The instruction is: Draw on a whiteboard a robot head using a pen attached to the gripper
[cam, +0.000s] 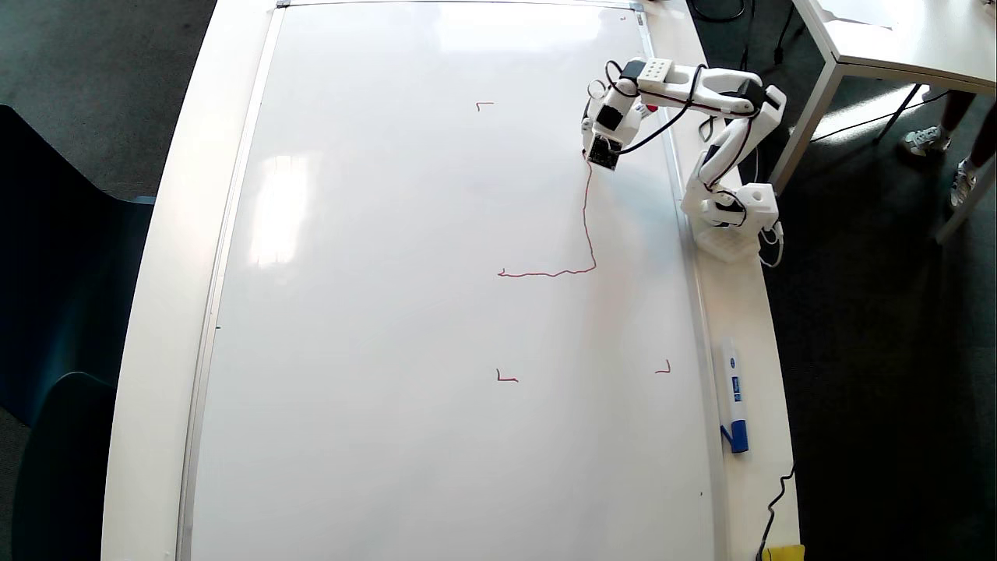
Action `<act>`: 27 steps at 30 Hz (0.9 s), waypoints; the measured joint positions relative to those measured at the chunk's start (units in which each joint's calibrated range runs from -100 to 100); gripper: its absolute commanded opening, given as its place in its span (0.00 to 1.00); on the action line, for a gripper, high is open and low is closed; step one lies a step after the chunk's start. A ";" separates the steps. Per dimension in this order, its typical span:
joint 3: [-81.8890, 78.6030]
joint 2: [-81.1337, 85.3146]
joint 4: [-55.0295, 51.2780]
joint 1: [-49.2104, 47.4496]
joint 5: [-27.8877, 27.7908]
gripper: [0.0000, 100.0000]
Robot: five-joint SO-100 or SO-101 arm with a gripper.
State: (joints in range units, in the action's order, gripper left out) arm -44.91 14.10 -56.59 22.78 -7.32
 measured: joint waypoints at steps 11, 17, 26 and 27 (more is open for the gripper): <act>4.93 -4.66 0.76 4.60 -0.37 0.01; 10.78 -9.57 0.17 6.49 -0.90 0.01; 22.48 -18.55 0.76 5.20 1.16 0.01; 23.76 -19.57 1.52 4.75 1.22 0.01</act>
State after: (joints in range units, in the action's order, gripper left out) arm -21.15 -5.46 -55.07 27.53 -6.10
